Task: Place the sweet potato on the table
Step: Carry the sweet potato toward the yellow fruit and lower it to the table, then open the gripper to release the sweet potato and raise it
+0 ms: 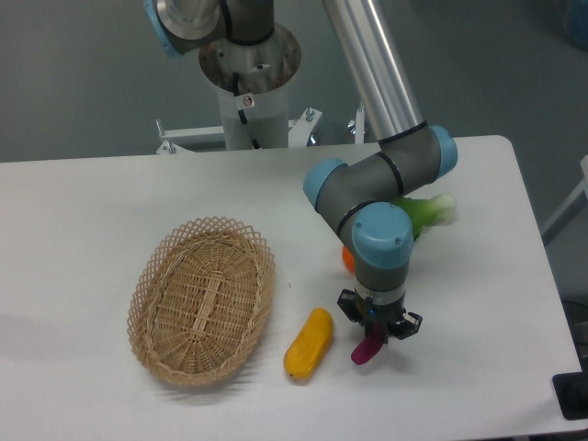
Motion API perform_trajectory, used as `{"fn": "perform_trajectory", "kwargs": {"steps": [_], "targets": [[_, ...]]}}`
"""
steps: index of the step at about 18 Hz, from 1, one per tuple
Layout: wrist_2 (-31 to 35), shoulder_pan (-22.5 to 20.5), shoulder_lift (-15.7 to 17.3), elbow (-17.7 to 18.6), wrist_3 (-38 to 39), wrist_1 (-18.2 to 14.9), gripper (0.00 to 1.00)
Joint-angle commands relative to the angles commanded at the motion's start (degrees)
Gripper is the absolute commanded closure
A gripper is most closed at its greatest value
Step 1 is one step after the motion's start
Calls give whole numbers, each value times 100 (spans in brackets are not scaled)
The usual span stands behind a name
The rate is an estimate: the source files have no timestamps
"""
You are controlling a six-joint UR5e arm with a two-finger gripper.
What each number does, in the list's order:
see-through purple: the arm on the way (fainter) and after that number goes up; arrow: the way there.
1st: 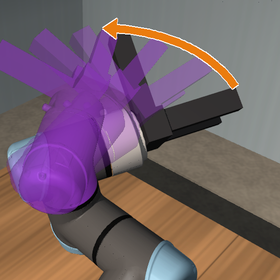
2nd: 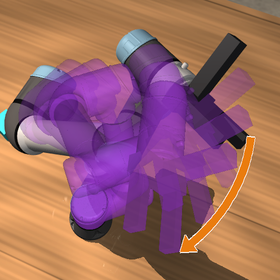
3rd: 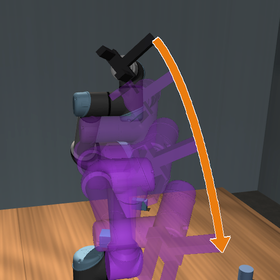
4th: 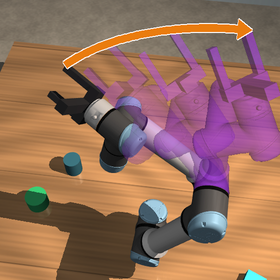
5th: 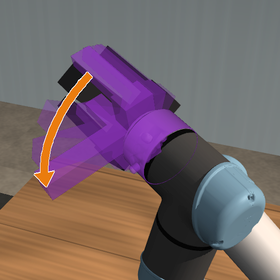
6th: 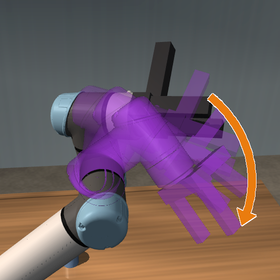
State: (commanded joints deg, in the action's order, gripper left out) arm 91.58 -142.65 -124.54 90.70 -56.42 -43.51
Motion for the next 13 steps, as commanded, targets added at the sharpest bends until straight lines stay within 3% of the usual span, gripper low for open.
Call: {"fn": "perform_trajectory", "kwargs": {"steps": [1, 6, 10, 13], "targets": [[0, 0, 26, -9, 43, 0, 0], [0, 0, 290, -123, 62, 9, 0], [-44, -9, 501, -623, 88, 0, 0], [9, -52, 702, -747, -52, -26, 0]]}}
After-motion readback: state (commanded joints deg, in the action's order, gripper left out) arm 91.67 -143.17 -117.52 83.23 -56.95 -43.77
